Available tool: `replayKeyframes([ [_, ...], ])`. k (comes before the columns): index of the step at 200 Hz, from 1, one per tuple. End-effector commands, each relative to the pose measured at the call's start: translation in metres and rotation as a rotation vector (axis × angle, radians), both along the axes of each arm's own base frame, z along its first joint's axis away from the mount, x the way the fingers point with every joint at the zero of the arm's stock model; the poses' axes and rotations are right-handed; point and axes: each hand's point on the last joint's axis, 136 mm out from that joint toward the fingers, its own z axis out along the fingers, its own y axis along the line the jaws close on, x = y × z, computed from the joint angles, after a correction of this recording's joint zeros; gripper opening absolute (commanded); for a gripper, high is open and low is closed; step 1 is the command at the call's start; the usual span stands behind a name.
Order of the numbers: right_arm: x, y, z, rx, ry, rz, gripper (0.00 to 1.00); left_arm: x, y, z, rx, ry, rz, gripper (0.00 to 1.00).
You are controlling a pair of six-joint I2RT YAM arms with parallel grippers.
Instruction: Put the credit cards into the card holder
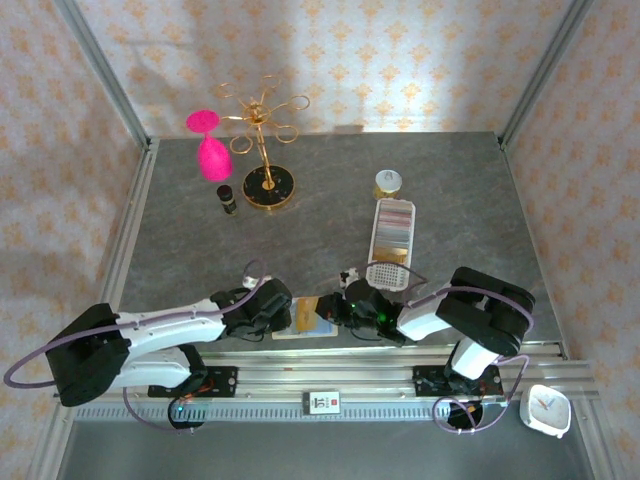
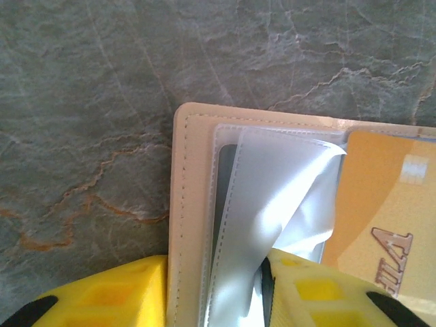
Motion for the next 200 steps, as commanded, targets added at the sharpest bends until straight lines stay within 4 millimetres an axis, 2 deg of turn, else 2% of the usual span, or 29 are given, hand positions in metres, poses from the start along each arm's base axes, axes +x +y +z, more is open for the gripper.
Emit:
replayKeyframes([
  [1,-0.013,0.004,-0.01,-0.05,0.021,0.041,0.0,-0.008,-0.012,-0.012,-0.11,0.036,0.008,0.38],
  [24,-0.016,0.004,-0.016,-0.063,0.039,0.045,0.0,-0.008,-0.018,-0.009,-0.199,0.015,0.035,0.41],
  [71,-0.016,0.001,-0.021,-0.083,0.049,0.032,0.0,-0.004,-0.006,0.0,-0.277,-0.052,0.125,0.51],
  [89,-0.01,-0.009,-0.02,-0.116,0.027,-0.015,0.0,-0.002,0.0,0.004,-0.31,-0.084,0.171,0.51],
  [103,-0.007,-0.015,-0.018,-0.127,0.018,-0.043,0.0,-0.002,0.004,0.005,-0.325,-0.096,0.188,0.5],
  [142,-0.007,-0.015,-0.016,-0.111,0.022,-0.05,0.0,-0.006,0.008,-0.004,-0.314,-0.068,0.203,0.46],
  [200,-0.007,-0.013,-0.015,-0.115,0.013,-0.038,0.0,-0.008,0.007,-0.017,-0.265,-0.022,0.185,0.29],
])
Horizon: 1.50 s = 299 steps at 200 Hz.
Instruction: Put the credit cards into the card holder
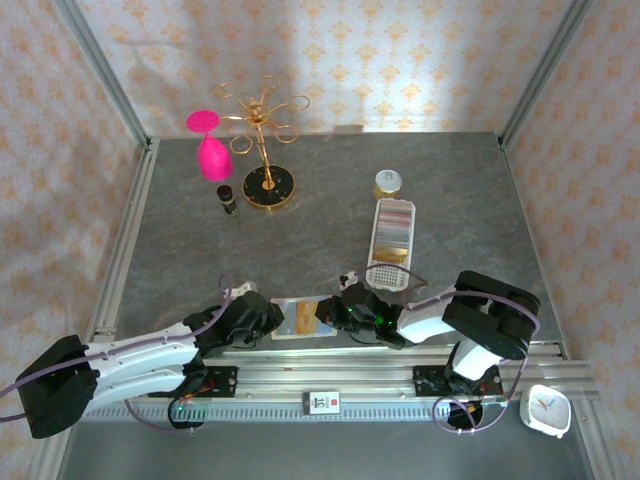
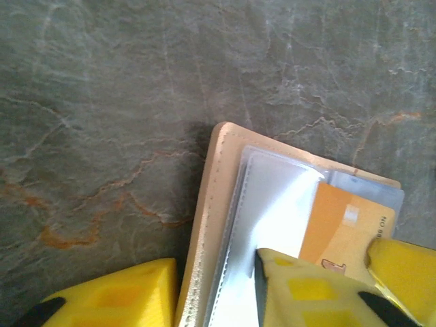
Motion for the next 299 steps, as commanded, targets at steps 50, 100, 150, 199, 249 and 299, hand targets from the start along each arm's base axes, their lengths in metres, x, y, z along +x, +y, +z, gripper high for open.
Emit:
replayKeyframes([
  [50,0.0,-0.014,-0.011,-0.07,-0.009,-0.031,0.0,-0.009,-0.004,-0.021,0.027,0.091,-0.04,0.22],
  [100,-0.004,-0.003,-0.018,-0.071,0.014,0.022,0.0,-0.009,-0.004,-0.02,0.02,0.086,-0.036,0.21],
  [150,-0.011,0.014,-0.019,-0.039,0.042,0.092,0.0,-0.009,-0.003,-0.02,-0.001,0.077,-0.028,0.22],
  [199,-0.009,0.022,-0.012,-0.021,0.032,0.109,0.0,-0.01,-0.003,-0.02,-0.008,0.075,-0.025,0.24],
  [249,-0.009,0.038,-0.007,0.001,0.036,0.147,0.0,-0.011,-0.003,-0.017,-0.096,0.038,-0.01,0.34],
  [299,-0.006,0.043,-0.013,-0.01,0.084,0.124,0.0,-0.014,-0.002,-0.019,-0.191,0.027,0.011,0.36],
])
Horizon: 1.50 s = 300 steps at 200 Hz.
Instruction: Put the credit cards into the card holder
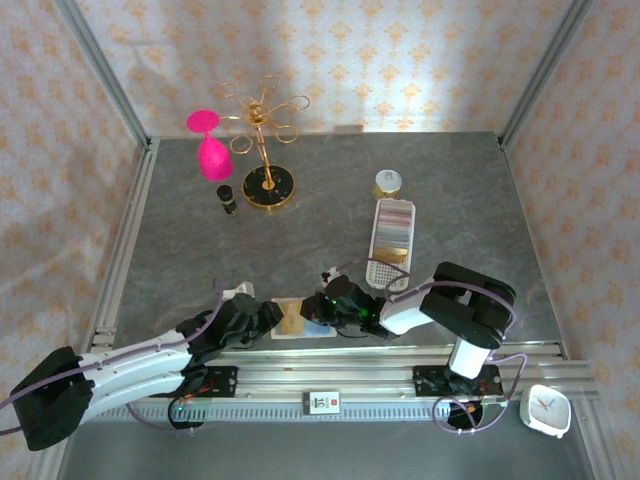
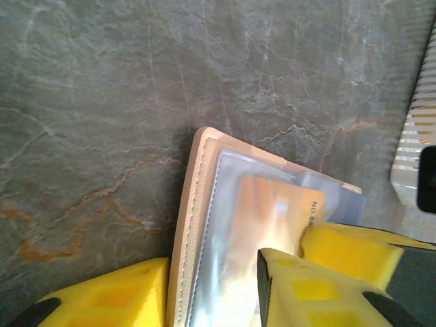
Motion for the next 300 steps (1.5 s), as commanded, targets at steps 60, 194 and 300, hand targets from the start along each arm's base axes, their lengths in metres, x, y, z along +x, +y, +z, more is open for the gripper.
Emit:
replayKeyframes([
  [60,-0.008,0.013,-0.006,-0.003,0.072,0.028,0.0,-0.018,-0.001,-0.026,-0.039,0.085,-0.032,0.34],
  [194,0.005,-0.033,0.015,-0.2,-0.04,-0.093,0.21,-0.017,-0.004,-0.037,0.101,0.165,-0.075,0.11],
  [300,0.004,-0.062,0.008,-0.241,0.013,-0.186,0.37,-0.018,-0.005,-0.037,0.106,0.165,-0.088,0.11],
])
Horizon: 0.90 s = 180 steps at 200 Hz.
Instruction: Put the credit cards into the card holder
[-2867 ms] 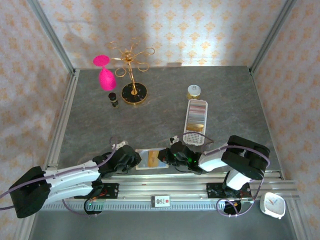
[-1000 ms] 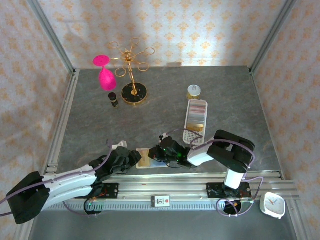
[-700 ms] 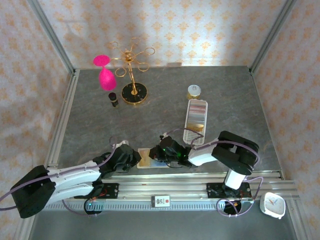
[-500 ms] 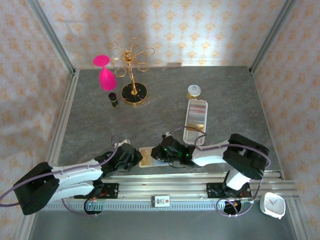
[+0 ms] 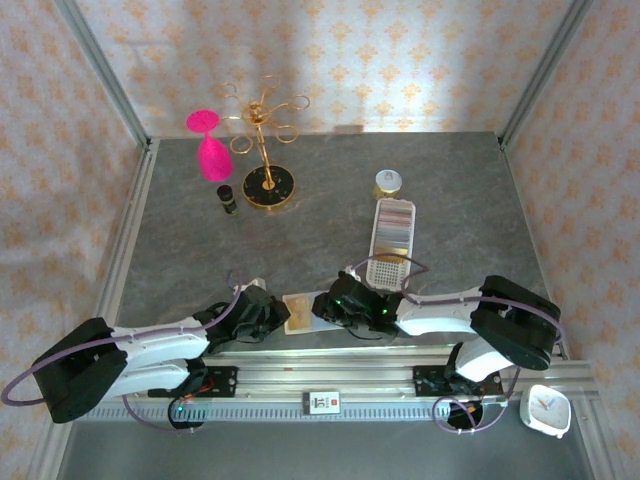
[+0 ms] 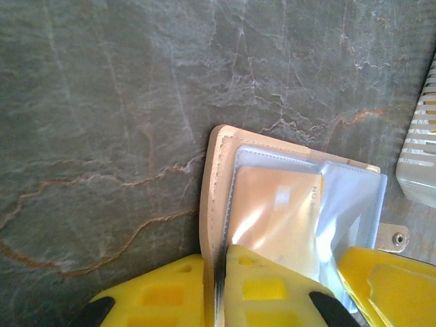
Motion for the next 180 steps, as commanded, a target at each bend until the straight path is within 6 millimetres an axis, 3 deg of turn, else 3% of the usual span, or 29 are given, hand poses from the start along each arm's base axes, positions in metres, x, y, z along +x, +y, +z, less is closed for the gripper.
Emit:
replayKeyframes([
  [1,0.004,-0.01,-0.003,-0.02,0.002,-0.05,0.37,-0.028,0.018,-0.032,0.106,0.116,-0.045,0.11],
  [58,0.002,-0.025,-0.01,-0.04,0.015,-0.085,0.4,-0.028,0.018,-0.032,0.107,0.115,-0.048,0.11],
  [93,-0.005,-0.013,-0.016,-0.016,0.048,-0.033,0.4,-0.028,0.018,-0.032,0.103,0.115,-0.049,0.11],
  [180,-0.003,0.011,0.008,0.109,0.019,0.014,0.26,-0.028,0.019,-0.032,0.103,0.115,-0.045,0.11],
])
